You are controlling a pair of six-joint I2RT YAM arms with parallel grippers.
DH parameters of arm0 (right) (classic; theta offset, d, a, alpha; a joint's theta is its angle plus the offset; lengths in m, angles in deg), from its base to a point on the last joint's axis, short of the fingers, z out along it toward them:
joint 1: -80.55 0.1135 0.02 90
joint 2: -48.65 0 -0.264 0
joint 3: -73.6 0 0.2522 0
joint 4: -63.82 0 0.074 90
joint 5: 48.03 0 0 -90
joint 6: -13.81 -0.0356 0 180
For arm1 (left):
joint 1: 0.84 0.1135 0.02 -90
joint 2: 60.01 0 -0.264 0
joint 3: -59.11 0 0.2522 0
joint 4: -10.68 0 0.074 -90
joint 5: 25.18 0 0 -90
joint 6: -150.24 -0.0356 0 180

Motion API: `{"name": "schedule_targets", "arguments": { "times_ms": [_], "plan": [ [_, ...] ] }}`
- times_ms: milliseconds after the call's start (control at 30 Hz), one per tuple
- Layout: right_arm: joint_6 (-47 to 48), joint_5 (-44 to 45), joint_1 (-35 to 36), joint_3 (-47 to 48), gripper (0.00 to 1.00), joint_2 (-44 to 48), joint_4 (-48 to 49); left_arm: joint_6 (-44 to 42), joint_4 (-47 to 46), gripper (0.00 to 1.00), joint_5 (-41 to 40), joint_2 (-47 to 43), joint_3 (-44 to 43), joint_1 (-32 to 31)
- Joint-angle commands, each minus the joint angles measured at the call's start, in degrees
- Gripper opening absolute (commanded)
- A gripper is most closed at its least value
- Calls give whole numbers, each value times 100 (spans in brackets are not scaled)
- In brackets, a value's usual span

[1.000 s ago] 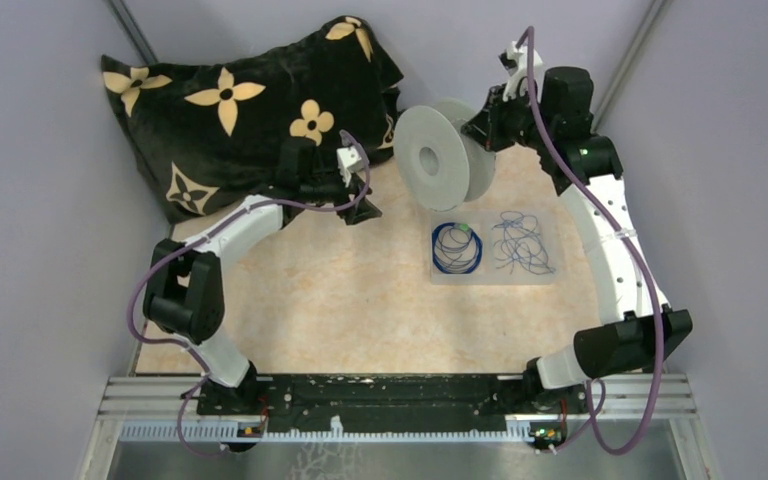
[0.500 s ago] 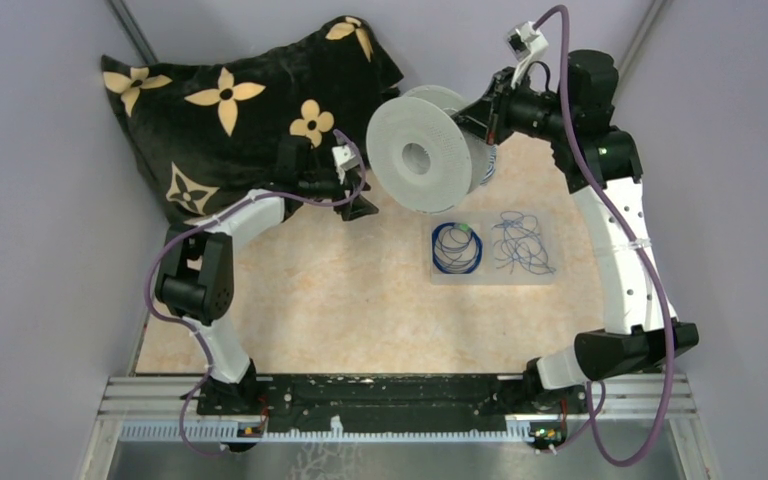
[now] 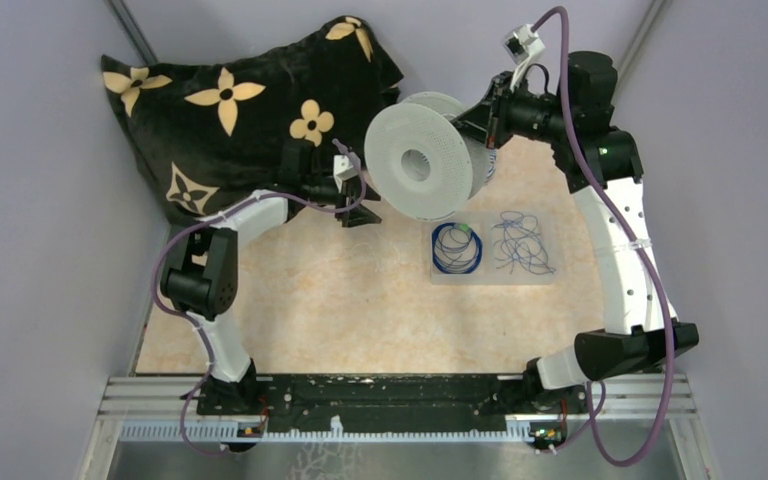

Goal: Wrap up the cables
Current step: Wrap the cable around the cable reel.

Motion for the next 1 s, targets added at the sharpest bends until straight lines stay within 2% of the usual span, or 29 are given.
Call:
{"name": "schedule_targets", "arguments": {
  "times_ms": [0,300,700,967],
  "plan": [
    [-106,-56,18,453,0,270,322,-88,-155,67,637,163,54,-42],
    [9,149,13,611,0,175,207,-132,-207,49,573,200,282,-83],
    [-21,776,14,645,0,16,267,-107,-181,1,430,-84,554,-83],
    [-147,1817,14,575,0,-257,517,-708,702,0,-86,-605,803,-202]
  ]
}}
